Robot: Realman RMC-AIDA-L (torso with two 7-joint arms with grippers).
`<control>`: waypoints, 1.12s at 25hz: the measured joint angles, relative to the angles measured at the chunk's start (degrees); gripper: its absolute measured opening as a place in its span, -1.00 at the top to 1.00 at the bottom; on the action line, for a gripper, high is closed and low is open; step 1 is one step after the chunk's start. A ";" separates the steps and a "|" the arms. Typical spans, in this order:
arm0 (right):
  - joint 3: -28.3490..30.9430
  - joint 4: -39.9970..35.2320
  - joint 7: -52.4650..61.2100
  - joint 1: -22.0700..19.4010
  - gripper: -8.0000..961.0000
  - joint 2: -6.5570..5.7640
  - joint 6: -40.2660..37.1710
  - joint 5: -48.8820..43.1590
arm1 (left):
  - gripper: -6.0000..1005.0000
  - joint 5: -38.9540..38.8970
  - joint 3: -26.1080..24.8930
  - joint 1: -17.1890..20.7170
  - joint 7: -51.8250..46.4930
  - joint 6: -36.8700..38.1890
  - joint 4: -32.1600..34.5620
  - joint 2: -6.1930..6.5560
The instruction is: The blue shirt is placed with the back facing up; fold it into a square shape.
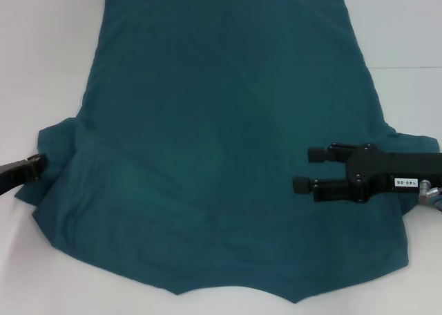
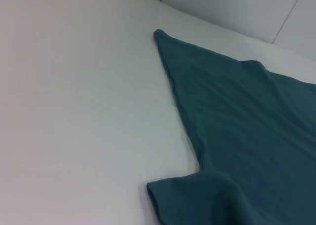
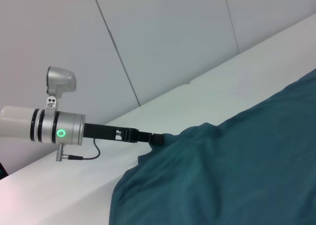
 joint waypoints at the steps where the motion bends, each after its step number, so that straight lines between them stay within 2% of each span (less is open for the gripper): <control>1: 0.00 0.00 0.00 0.00 -0.93 0.00 -0.07 0.04 | 0.61 0.11 -0.03 0.00 -0.10 0.00 0.00 0.00; 2: 0.00 0.00 -0.01 0.00 -0.93 0.00 -0.12 0.06 | 0.71 0.18 -0.07 -0.01 -0.13 -0.01 0.00 0.00; 10: 0.00 0.00 -0.10 0.00 -0.93 0.30 -0.09 0.08 | 0.99 0.35 -0.15 -0.12 -0.17 -1.77 0.45 0.33; 17: 0.00 0.00 -0.05 0.16 -0.93 0.81 -0.02 0.23 | 0.99 0.56 -0.23 -0.31 -0.02 -6.63 1.04 1.30; 28: -0.01 0.07 -0.02 0.32 -0.93 1.14 0.13 0.34 | 0.99 0.61 0.14 -2.09 0.40 -10.97 1.27 1.97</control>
